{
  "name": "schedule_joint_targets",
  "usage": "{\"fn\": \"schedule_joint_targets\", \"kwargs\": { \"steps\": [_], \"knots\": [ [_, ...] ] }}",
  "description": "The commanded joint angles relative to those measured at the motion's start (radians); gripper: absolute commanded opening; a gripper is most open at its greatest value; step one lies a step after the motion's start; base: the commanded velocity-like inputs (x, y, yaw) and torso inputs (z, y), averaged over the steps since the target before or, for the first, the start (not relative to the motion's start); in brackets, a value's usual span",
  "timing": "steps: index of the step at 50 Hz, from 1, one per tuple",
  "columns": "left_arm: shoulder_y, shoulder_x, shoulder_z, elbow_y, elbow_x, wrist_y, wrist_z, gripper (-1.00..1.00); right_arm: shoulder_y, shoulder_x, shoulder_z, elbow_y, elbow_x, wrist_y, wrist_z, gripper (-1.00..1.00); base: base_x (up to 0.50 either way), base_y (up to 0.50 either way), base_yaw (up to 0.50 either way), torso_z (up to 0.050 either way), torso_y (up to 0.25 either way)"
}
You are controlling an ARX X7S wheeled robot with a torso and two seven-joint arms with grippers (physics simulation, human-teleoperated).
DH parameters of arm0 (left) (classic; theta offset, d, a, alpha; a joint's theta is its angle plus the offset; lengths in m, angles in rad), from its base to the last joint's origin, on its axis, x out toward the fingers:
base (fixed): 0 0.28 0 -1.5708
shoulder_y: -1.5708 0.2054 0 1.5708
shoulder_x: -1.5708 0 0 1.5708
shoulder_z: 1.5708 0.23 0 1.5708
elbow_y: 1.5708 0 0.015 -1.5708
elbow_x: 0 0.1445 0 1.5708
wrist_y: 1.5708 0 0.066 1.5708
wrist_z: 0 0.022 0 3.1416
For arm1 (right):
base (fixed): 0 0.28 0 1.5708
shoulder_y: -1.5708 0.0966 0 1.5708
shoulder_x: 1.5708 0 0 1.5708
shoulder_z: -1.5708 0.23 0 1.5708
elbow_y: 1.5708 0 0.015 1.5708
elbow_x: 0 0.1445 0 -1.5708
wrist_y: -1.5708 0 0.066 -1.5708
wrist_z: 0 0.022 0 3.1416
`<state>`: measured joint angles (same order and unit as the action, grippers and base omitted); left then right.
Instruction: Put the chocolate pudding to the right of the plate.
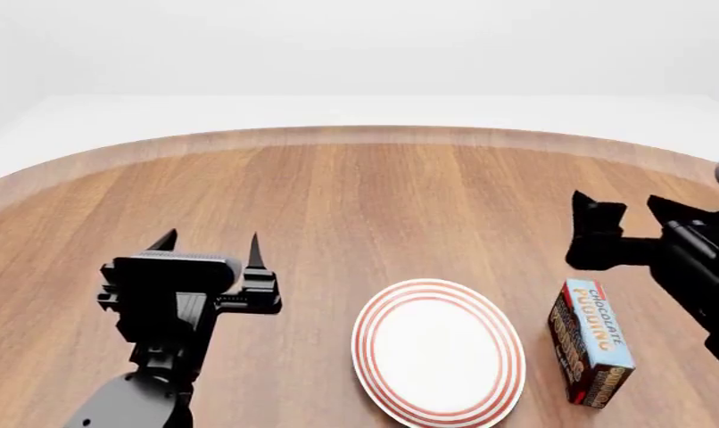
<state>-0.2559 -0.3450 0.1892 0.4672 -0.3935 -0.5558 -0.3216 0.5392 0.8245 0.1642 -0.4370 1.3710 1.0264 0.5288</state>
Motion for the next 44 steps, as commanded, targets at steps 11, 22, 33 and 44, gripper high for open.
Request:
{"fn": "schedule_joint_targets", "kwargs": {
  "steps": [11, 22, 33, 44],
  "knots": [
    [-0.035, -0.003, -0.003, 0.041, -0.021, -0.027, -0.014, 1.0, -0.195, -0.098, -0.09, -0.35, -0.508, -0.294, -0.051, 1.0, 0.0, 0.0, 0.0, 0.0, 0.0],
    [-0.034, -0.006, 0.0, 0.046, -0.024, -0.023, -0.015, 1.0, -0.295, -0.117, -0.15, -0.435, -0.661, -0.399, -0.063, 1.0, 0.0, 0.0, 0.0, 0.0, 0.0],
    [-0.04, -0.017, 0.0, 0.111, -0.035, -0.048, -0.031, 1.0, -0.285, -0.109, -0.225, -0.498, -0.729, -0.39, -0.048, 1.0, 0.0, 0.0, 0.0, 0.0, 0.0],
    [-0.034, -0.024, 0.003, 0.143, -0.042, -0.046, -0.033, 1.0, -0.282, -0.117, -0.252, -0.498, -0.75, -0.413, -0.057, 1.0, 0.0, 0.0, 0.0, 0.0, 0.0]
  ]
}}
